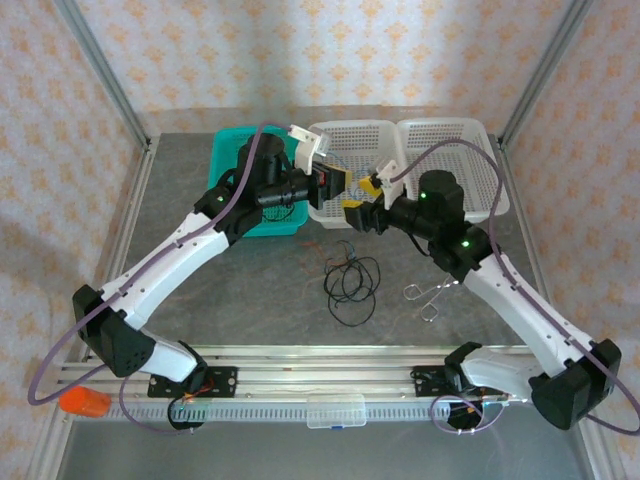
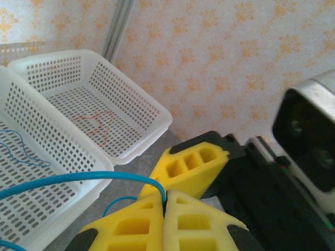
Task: Untangle the cables
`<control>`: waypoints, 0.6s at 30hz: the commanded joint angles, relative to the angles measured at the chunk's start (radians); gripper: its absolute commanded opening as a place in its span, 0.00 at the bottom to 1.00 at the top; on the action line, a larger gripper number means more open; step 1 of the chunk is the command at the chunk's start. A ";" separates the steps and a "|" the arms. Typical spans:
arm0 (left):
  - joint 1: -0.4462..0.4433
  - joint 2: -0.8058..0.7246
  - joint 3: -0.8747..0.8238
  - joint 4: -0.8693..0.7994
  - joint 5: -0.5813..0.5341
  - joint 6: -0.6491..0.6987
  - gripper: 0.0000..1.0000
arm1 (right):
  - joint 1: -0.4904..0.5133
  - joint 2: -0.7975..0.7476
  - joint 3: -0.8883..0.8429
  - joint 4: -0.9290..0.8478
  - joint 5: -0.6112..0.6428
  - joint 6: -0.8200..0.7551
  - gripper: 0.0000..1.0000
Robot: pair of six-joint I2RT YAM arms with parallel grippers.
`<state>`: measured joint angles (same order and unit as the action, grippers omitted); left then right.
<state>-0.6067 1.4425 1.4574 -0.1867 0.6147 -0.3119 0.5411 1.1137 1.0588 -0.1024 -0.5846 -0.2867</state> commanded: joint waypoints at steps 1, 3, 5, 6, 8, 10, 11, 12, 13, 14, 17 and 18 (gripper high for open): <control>0.001 0.002 0.018 0.027 0.033 -0.001 0.00 | 0.010 0.029 0.007 0.089 -0.013 0.031 0.55; 0.001 0.002 0.013 0.027 0.030 -0.004 0.00 | 0.011 0.043 0.015 0.098 -0.014 0.046 0.46; 0.001 0.001 0.005 0.035 0.018 -0.012 0.00 | 0.011 0.046 0.014 0.107 -0.014 0.055 0.37; 0.001 -0.002 0.001 0.044 0.013 -0.018 0.00 | 0.012 0.045 0.012 0.111 -0.012 0.062 0.32; 0.000 -0.004 -0.007 0.065 0.012 -0.031 0.00 | 0.012 0.045 0.008 0.111 -0.008 0.066 0.23; 0.001 -0.004 -0.009 0.076 0.014 -0.038 0.00 | 0.012 0.044 0.006 0.106 -0.003 0.071 0.16; 0.001 -0.002 -0.007 0.075 0.016 -0.038 0.00 | 0.013 0.045 0.006 0.104 -0.001 0.074 0.13; 0.001 0.000 -0.006 0.076 0.016 -0.038 0.00 | 0.012 0.045 0.006 0.102 0.000 0.078 0.09; 0.001 0.001 -0.007 0.076 0.016 -0.038 0.00 | 0.012 0.043 0.005 0.102 0.002 0.083 0.05; 0.001 0.001 -0.008 0.076 0.014 -0.037 0.00 | 0.013 0.042 0.004 0.102 0.005 0.087 0.01; 0.001 -0.002 -0.006 0.077 0.005 -0.035 0.00 | 0.012 0.034 0.000 0.105 0.019 0.101 0.00; 0.001 -0.003 -0.006 0.080 0.001 -0.036 0.00 | 0.013 0.032 -0.004 0.107 0.032 0.112 0.00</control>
<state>-0.6067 1.4425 1.4555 -0.1482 0.6205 -0.3389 0.5495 1.1679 1.0584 -0.0288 -0.5819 -0.2043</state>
